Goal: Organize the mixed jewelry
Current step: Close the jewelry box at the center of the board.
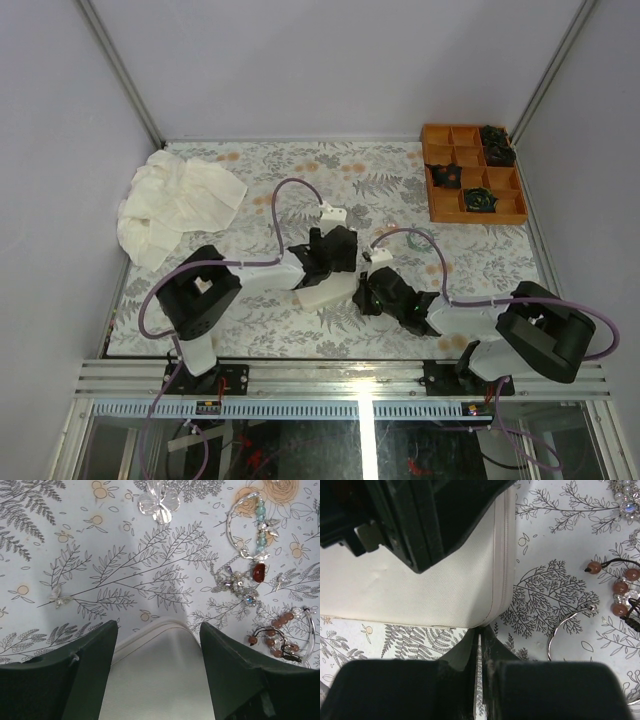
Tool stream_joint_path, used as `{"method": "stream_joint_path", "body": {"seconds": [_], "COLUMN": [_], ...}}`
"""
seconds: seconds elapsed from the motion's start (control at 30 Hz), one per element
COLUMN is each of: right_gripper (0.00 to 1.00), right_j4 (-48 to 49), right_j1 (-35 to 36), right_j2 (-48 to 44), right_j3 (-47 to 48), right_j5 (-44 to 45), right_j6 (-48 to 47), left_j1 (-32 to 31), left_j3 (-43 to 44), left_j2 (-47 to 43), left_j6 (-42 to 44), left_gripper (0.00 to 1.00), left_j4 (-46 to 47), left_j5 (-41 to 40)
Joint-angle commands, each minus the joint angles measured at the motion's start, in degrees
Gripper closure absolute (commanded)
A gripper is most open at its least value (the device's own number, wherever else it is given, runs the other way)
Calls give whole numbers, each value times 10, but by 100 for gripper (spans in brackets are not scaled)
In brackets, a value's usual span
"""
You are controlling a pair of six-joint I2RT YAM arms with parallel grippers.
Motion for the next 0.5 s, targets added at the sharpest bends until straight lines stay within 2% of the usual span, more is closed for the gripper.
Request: {"method": "stream_joint_path", "body": {"seconds": [0.0,0.07,0.3,0.47], "right_gripper": [100,100,100,100], "right_j4": [13,7,-18,-29], "right_j1": [0,1,0,1], "right_j2": [29,34,42,39], "right_j3": [25,32,49,48], "right_j5": [21,26,36,38], "right_j6": [-3,1,27,36], "left_j1": [-9,-10,-44,-64], "left_j3": [-60,-76,-120,-160], "left_j2": [8,3,-8,-11], "left_j6": [-38,-49,-90,-109], "left_gripper": [35,39,65,65], "left_j4": [-46,-31,27,74], "left_j5": [31,25,-56,-99]}}
